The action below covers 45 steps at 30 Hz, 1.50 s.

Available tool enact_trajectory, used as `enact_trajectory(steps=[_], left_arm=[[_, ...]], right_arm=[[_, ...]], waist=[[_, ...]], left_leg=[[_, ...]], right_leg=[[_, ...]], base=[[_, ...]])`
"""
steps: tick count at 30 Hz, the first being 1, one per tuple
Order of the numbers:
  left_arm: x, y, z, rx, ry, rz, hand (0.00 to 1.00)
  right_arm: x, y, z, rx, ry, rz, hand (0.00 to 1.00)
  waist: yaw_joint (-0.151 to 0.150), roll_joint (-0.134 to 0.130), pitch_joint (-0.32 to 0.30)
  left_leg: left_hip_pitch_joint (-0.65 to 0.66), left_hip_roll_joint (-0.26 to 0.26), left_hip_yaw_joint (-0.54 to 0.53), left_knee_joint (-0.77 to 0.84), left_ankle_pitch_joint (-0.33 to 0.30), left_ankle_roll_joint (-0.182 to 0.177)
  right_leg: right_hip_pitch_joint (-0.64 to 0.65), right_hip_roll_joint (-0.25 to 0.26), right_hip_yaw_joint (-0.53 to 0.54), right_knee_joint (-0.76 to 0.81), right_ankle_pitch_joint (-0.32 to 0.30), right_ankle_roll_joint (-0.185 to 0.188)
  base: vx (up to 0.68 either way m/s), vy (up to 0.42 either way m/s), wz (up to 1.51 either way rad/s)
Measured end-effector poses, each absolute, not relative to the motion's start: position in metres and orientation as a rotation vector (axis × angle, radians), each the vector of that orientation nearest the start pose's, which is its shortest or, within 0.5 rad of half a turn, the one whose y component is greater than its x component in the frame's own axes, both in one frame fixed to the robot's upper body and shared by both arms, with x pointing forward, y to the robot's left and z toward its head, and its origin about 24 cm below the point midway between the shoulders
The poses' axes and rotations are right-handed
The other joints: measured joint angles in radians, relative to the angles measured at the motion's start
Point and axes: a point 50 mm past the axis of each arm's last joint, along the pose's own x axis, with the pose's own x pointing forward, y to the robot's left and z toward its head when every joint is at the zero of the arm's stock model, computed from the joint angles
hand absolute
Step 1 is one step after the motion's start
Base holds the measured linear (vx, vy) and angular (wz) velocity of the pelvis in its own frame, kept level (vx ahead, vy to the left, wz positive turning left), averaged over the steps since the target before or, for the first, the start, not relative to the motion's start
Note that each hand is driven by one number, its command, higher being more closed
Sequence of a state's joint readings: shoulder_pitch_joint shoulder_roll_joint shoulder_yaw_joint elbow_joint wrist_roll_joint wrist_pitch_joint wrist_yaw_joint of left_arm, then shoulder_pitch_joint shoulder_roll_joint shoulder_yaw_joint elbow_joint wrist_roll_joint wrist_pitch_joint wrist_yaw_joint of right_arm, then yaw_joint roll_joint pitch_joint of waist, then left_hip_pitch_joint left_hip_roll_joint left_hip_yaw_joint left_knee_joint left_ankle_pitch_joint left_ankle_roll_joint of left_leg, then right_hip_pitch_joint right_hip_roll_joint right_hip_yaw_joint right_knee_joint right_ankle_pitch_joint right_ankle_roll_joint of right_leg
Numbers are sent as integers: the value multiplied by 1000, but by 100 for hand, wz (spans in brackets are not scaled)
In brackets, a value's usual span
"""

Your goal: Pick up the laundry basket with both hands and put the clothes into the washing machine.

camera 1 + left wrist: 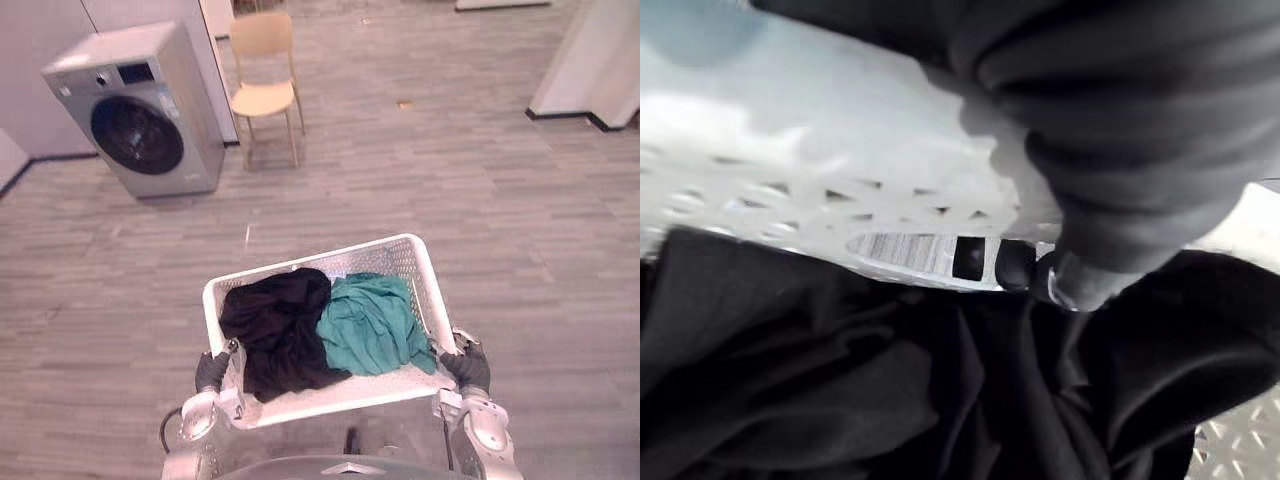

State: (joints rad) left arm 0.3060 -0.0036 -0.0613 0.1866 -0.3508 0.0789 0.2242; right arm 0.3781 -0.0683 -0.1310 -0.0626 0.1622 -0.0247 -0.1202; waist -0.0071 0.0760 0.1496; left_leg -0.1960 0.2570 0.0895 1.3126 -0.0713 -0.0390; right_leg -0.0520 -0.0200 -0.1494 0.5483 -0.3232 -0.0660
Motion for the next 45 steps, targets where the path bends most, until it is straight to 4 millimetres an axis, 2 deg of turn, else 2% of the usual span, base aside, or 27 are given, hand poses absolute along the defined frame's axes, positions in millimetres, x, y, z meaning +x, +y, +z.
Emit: enact_trajectory(steps=[4, 6, 7, 9, 10, 11, 12, 13, 14, 16, 19, 21, 23, 24, 26, 27, 28, 29, 30, 32, 34, 36, 39, 41, 43, 44, 45], left_arm=[[157, 161, -70, -332, 577, 336, 100], [155, 159, -72, -341, 586, 340, 100], [155, 157, -72, -348, 589, 338, 100], [150, 150, -81, -344, 639, 325, 100], [145, 146, -87, -343, 677, 315, 100], [140, 148, -93, -327, 705, 317, 100], [142, 152, -93, -301, 714, 308, 100], [146, 153, -92, -268, 715, 288, 100], [148, 155, -91, -245, 709, 280, 100], [149, 164, -90, -217, 702, 285, 100], [161, 164, -85, -194, 667, 254, 100], [170, 161, -80, -187, 640, 232, 100], [176, 160, -75, -193, 611, 224, 100], [177, 158, -74, -201, 609, 222, 100], [179, 148, -74, -233, 606, 214, 100], [178, 145, -74, -241, 607, 215, 100], [180, 144, -73, -251, 602, 217, 100], [181, 145, -71, -263, 592, 227, 100], [179, 145, -71, -267, 591, 234, 100], [176, 146, -70, -272, 591, 237, 100], [175, 146, -71, -272, 594, 240, 100], [176, 145, -71, -286, 590, 245, 100], [176, 145, -70, -292, 588, 249, 100], [176, 144, -71, -295, 587, 248, 100], [172, 141, -75, -289, 614, 239, 100], [169, 139, -80, -280, 639, 230, 100], [169, 145, -82, -259, 648, 238, 100]], right_arm=[[174, -219, -6, 26, 221, -328, 100], [178, -224, -6, 6, 215, -328, 100], [183, -228, -9, -9, 221, -329, 100], [177, -235, -20, -14, 277, -353, 100], [168, -239, -24, -25, 305, -372, 100], [159, -237, -35, -25, 357, -384, 100], [151, -235, -42, -16, 398, -400, 100], [144, -236, -51, 9, 443, -432, 100], [139, -231, -59, 33, 481, -438, 100], [140, -223, -61, 63, 488, -432, 100], [136, -222, -55, 71, 462, -437, 100], [136, -224, -45, 74, 422, -447, 100], [138, -224, -38, 72, 389, -447, 100], [139, -226, -37, 66, 381, -451, 100], [141, -232, -30, 41, 357, -452, 100], [143, -233, -27, 35, 341, -451, 100], [143, -234, -21, 41, 318, -451, 100], [146, -233, -17, 49, 295, -442, 100], [147, -231, -15, 48, 289, -427, 100], [148, -230, -14, 48, 286, -422, 100], [148, -228, -13, 47, 283, -431, 100], [151, -228, -11, 43, 269, -433, 100], [154, -228, -10, 37, 262, -428, 100], [163, -235, -13, 9, 264, -418, 100], [163, -240, -20, -6, 297, -425, 100], [160, -241, -26, -11, 321, -420, 100], [158, -237, -34, 14, 356, -427, 100]], waist=[[59, -3, -6], [65, 4, -27], [64, 4, -36], [57, -29, -68], [52, -36, -97], [53, -105, -121], [30, -147, -133], [8, -163, -132], [-11, -169, -120], [-18, -151, -87], [-52, -106, -63], [-49, -100, -58], [-50, -107, -71], [-55, -116, -77], [-63, -80, -74], [-66, -68, -72], [-68, -48, -61], [-51, -28, -38], [-35, -10, -25], [-21, -5, -23], [-4, -9, -24], [26, -17, -27], [36, -28, -34], [31, -37, -46], [31, -59, -84], [31, -81, -128], [19, -125, -143]], left_leg=[[-150, -11, 187, -471, -80, 2], [-154, -60, 176, -969, -19, -39], [-180, -76, 188, -1045, 4, -56], [-178, -161, 255, -1057, 64, 0], [-168, -221, 251, -1052, 121, 75], [-150, -290, 242, -993, 142, 116], [-124, -349, 233, -962, 80, 132], [-91, -383, 196, -951, 41, 144], [-31, -395, 164, -961, 2, 145], [108, -391, 114, -1023, -34, 135], [279, -361, 14, -1116, -72, 128], [336, -340, -20, -1121, -134, 117], [381, -325, -77, -1079, -241, 84], [399, -314, -98, -1069, -267, 78], [389, -262, -87, -891, -285, 71], [358, -246, -77, -792, -273, 57], [268, -204, -56, -557, -200, 37], [185, -140, -18, -337, -58, 43], [111, -80, 6, -149, -13, 51], [42, -56, 24, -44, -31, 47], [-25, -29, 93, -108, -77, 48], [-58, -25, 173, -451, -126, 35], [-55, -44, 167, -890, -92, -9], [-83, -67, 99, -1084, -33, -54], [-81, -142, 104, -1142, 60, -50], [-65, -206, 82, -1161, 210, -40], [-52, -253, 110, -1145, 193, -25]], right_leg=[[186, 0, 43, -181, -17, 39], [250, -1, 56, -240, -46, 81], [283, -9, 66, -261, -73, 123], [332, -78, 94, -206, -106, 181], [302, -110, 124, -73, -111, 190], [217, -179, 172, 184, -72, 229], [161, -218, 188, 356, 68, 221], [109, -224, 194, 484, 281, 189], [20, -212, 206, 619, 276, 132], [-102, -160, 197, 712, 132, 87], [-266, -106, 151, 489, 18, 100], [-314, -89, 135, 173, 61, 103], [-306, -60, 200, -139, 253, 102], [-291, -49, 201, -120, 298, 105], [-270, -40, 141, 8, 214, 85], [-254, -41, 123, 23, 185, 73], [-212, -35, 91, 38, 141, 51], [-154, -11, 77, 33, 107, 30], [-91, 18, 76, 21, 57, 0], [-25, 20, 77, 3, 15, 0], [40, 5, 90, -40, -12, 11], [93, -24, 131, -99, -32, 28], [130, -60, 148, -115, -66, 72], [185, -97, 186, -154, -114, 139], [232, -164, 250, -168, -126, 194], [196, -206, 330, -78, -136, 217], [173, -250, 371, -4, -121, 235]], base=[[599, -60, -31], [697, 68, -21], [676, 172, -25], [761, 261, -16], [839, 342, -14], [868, 311, 22], [869, 261, 58], [994, 178, 97], [775, 116, 66], [739, 90, 38], [544, -15, 78], [538, -115, 61], [589, -226, 63], [628, -272, 80], [622, -252, 70], [583, -222, 64], [549, -210, 36], [641, -226, 13], [518, -167, -11], [464, -116, -7], [430, -67, -11], [457, 22, -33], [547, 147, -28], [655, 320, -34], [707, 471, -51], [727, 496, -45], [687, 448, -11]])
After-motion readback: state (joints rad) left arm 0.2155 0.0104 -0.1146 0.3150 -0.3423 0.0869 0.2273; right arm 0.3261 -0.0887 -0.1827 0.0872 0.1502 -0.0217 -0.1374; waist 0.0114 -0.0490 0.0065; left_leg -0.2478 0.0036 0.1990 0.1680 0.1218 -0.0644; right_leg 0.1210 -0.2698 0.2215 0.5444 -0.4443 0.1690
